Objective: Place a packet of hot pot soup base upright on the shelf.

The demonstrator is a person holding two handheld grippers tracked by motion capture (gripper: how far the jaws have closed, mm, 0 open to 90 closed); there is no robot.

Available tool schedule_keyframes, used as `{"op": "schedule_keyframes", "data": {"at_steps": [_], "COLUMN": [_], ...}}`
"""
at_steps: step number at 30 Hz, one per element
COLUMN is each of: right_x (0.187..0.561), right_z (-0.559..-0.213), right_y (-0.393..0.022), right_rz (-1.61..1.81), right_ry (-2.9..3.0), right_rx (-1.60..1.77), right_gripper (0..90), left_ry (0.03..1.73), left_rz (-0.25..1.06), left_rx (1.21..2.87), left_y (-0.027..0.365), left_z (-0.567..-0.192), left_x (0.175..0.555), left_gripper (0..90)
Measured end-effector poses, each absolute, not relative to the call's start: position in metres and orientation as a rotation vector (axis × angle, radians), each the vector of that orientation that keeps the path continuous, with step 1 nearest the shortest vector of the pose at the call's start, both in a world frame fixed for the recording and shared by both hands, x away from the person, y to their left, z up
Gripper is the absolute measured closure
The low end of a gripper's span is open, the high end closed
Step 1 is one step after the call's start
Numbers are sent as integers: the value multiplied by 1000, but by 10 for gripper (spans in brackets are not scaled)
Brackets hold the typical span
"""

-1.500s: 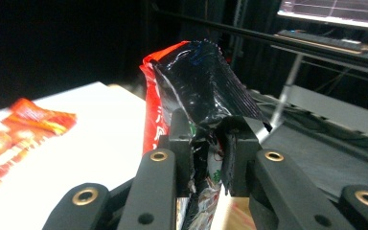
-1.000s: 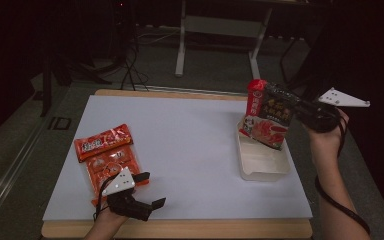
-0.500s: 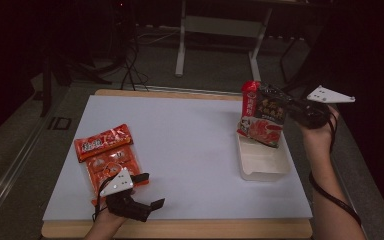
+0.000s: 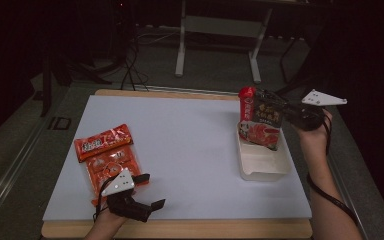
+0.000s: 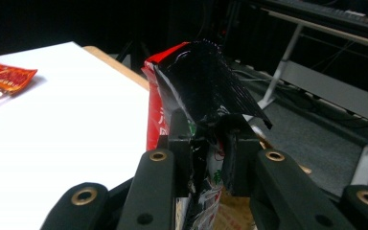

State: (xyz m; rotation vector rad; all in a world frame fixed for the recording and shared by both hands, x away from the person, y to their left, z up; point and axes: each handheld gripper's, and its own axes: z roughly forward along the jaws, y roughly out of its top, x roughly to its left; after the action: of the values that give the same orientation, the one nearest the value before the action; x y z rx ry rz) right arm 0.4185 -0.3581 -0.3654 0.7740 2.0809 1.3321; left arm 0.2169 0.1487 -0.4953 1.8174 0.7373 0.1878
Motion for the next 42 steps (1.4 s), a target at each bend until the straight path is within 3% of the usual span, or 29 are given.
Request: {"op": "schedule_keyframes", "data": {"at_steps": [13, 25, 35, 38, 42], "right_x": [424, 420, 410, 403, 394], "right_z": [-377, -403, -397, -389, -372], "right_y": [-355, -366, -370, -367, -364], "right_rz": [1395, 1431, 1387, 1440, 1464], "right_ry": [2148, 2102, 2092, 2050, 2016], "right_rx": [749, 926, 1018, 1034, 1016], "right_gripper": [747, 718, 601, 481, 428], "left_ry": [735, 736, 734, 733, 742], "left_rz": [185, 182, 194, 204, 222], "left_rx": [1818, 1820, 1826, 1825, 1833], "left_y": [148, 148, 147, 148, 149], "left_z": [-496, -497, -497, -497, -496], "left_x": [217, 217, 218, 218, 218], "left_gripper": [21, 21, 21, 21, 21]}}
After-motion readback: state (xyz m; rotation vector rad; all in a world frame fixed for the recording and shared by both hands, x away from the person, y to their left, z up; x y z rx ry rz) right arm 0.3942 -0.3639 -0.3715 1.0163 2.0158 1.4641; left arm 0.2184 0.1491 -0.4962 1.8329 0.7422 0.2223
